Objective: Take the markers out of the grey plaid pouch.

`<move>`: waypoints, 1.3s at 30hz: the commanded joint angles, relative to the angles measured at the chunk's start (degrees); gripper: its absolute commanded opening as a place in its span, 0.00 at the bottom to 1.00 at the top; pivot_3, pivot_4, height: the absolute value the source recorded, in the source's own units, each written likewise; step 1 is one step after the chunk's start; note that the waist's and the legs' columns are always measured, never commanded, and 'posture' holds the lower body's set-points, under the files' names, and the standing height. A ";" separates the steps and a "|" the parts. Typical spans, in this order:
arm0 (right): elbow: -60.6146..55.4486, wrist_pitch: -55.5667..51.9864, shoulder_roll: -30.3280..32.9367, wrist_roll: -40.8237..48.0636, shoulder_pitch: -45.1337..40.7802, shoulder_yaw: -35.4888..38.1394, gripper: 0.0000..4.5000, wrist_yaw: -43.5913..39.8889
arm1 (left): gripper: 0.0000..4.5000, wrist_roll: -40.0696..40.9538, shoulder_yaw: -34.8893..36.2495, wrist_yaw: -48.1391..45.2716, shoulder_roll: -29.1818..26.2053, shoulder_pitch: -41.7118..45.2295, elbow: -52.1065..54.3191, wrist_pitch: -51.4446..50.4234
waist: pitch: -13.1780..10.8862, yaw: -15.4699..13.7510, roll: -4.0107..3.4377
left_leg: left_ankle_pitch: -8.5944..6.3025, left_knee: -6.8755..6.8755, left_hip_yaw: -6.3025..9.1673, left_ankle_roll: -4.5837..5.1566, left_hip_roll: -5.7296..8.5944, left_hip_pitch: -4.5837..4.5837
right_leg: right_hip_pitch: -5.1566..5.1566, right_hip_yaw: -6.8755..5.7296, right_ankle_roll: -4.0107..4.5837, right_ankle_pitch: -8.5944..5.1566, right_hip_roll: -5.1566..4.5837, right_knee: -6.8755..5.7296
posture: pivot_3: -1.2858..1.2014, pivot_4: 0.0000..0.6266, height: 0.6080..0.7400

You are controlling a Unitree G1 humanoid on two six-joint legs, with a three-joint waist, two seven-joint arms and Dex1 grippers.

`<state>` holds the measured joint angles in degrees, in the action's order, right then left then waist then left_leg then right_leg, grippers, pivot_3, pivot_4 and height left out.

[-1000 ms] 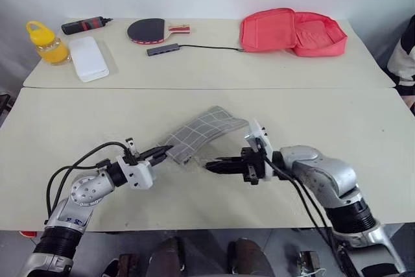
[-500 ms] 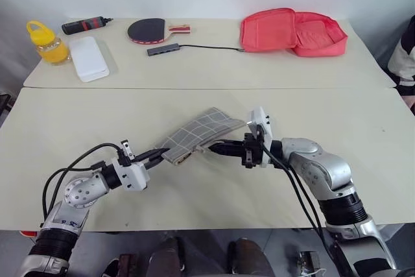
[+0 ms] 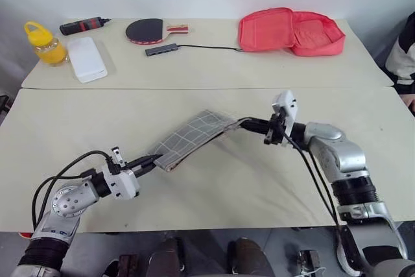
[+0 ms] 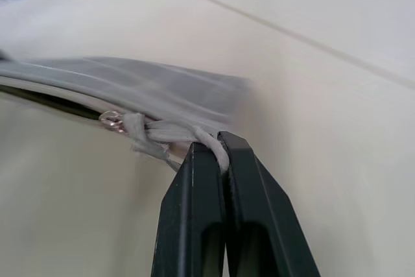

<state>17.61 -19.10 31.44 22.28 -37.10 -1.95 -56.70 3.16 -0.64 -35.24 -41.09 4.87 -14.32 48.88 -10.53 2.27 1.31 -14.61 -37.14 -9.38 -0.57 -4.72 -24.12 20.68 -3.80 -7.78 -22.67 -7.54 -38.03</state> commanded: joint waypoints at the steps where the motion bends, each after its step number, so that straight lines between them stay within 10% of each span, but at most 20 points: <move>1: 1.24 2.94 1.26 -1.14 -0.30 2.10 0.01 -0.61 | 0.00 1.70 1.13 -0.84 -0.25 -1.01 -0.92 -0.32 | 0.00 0.13 0.00 | 0.00 0.01 0.00 0.00 0.00 0.00 | 0.00 0.00 0.00 0.00 0.00 0.00 | 0.52 0.24 1.00; 6: -4.55 -1.86 0.29 3.10 1.75 2.16 0.15 -4.12 | 0.00 3.50 0.80 -1.09 1.37 0.17 0.22 -3.05 | -0.01 0.18 -0.02 | 0.00 0.01 0.00 -0.01 -0.01 0.00 | 0.01 0.00 0.00 0.00 -0.01 -0.01 | 0.52 0.24 1.00; 11: -12.14 -7.88 5.63 4.34 4.94 0.43 0.52 -10.25 | 0.00 3.63 0.62 -1.48 2.83 0.79 1.33 -5.24 | -0.01 -0.48 -0.02 | 0.00 -0.06 0.02 0.01 0.01 -0.01 | -0.02 0.00 0.00 0.00 -0.03 -0.02 | 0.52 0.24 1.00; 18: -16.41 -11.87 11.39 7.43 3.46 4.97 0.52 -12.51 | 0.00 3.89 1.09 -1.98 3.61 1.04 1.67 -6.71 | -0.01 -0.40 -0.02 | -0.02 -0.04 0.02 0.02 0.00 0.00 | -0.03 -0.01 0.00 0.00 -0.03 0.05 | 0.52 0.24 1.00; 24: -23.66 -10.92 2.76 9.45 0.06 3.78 0.52 -5.42 | 0.00 9.04 1.79 -3.61 4.74 2.70 3.92 -13.12 | -0.01 -0.27 -0.02 | 0.00 -0.04 0.03 0.00 -0.04 0.01 | -0.02 -0.01 0.02 0.02 0.00 -0.02 | 0.52 0.24 1.00; 31: -27.22 -5.09 -3.68 2.12 2.25 -3.77 0.02 0.04 | 0.00 10.37 2.72 -4.35 5.48 3.88 8.30 -18.71 | -0.02 -0.75 -0.02 | -0.03 -0.03 0.07 0.03 0.07 -0.07 | -0.03 -0.05 -0.06 0.05 -0.07 0.05 | 0.52 0.24 1.00; 39: -21.16 4.69 -3.81 -7.61 3.17 -8.78 0.01 1.24 | 0.00 9.00 2.80 -4.54 6.33 2.67 10.19 -19.64 | -0.01 -0.36 -0.01 | -0.02 -0.05 0.00 0.02 0.03 -0.06 | 0.00 -0.02 -0.11 0.08 0.00 0.07 | 0.52 0.24 1.00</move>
<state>-2.89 -16.46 27.89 15.44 -34.13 -10.64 -55.50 12.27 1.26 -39.69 -34.74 8.11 -6.98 28.80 -10.55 1.91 1.30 -14.62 -37.19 -9.39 -0.56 -4.71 -24.17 20.68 -3.81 -7.88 -22.59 -7.52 -37.96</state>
